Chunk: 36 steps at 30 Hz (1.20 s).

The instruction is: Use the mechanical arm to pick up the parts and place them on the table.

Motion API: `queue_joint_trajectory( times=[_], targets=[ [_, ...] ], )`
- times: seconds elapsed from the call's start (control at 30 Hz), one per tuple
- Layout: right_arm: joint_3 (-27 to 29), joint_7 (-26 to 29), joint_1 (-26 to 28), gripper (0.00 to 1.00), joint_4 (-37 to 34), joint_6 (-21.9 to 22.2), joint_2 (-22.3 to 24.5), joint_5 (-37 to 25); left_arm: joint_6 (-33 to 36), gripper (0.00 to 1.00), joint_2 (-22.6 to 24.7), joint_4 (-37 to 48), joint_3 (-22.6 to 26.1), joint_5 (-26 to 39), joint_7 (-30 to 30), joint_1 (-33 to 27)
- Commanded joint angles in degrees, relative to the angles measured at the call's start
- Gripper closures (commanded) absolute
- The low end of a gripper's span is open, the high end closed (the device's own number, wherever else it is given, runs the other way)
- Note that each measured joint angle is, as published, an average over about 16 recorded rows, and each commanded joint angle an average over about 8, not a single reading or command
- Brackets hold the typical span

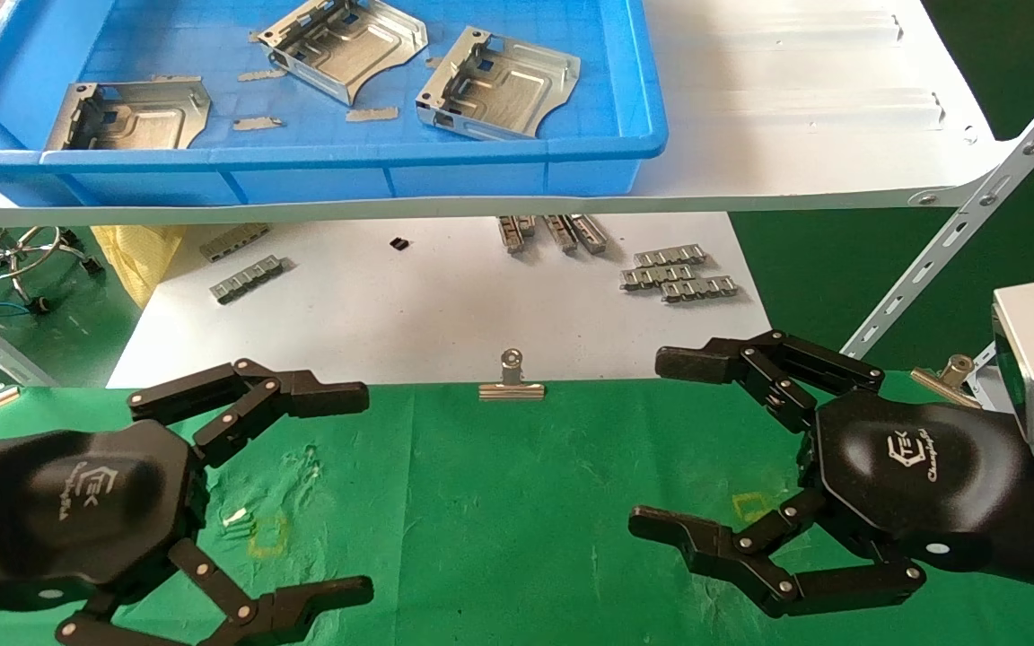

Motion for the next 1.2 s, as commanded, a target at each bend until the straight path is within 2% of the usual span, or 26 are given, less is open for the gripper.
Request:
queue_joint_trajectory(
  times=[0.03, 0.07, 0.13, 0.27, 1.2],
  targets=[
    [0.0, 0.0, 0.0, 0.2, 0.0, 0.0, 0.0, 0.0, 0.0, 0.0, 0.0, 0.0, 0.0, 0.0, 0.0, 0.0],
    [0.0, 0.0, 0.0, 0.33, 0.0, 0.0, 0.0, 0.0, 0.0, 0.0, 0.0, 0.0, 0.0, 0.0, 0.0, 0.0],
    [0.0, 0.0, 0.0, 0.5, 0.0, 0.0, 0.0, 0.0, 0.0, 0.0, 0.0, 0.0, 0.0, 0.0, 0.0, 0.0],
    [0.0, 0.0, 0.0, 1.0, 0.0, 0.0, 0.0, 0.0, 0.0, 0.0, 0.0, 0.0, 0.0, 0.0, 0.0, 0.0],
    [0.0, 0.0, 0.0, 1.0, 0.0, 0.0, 0.0, 0.0, 0.0, 0.0, 0.0, 0.0, 0.0, 0.0, 0.0, 0.0]
  ],
)
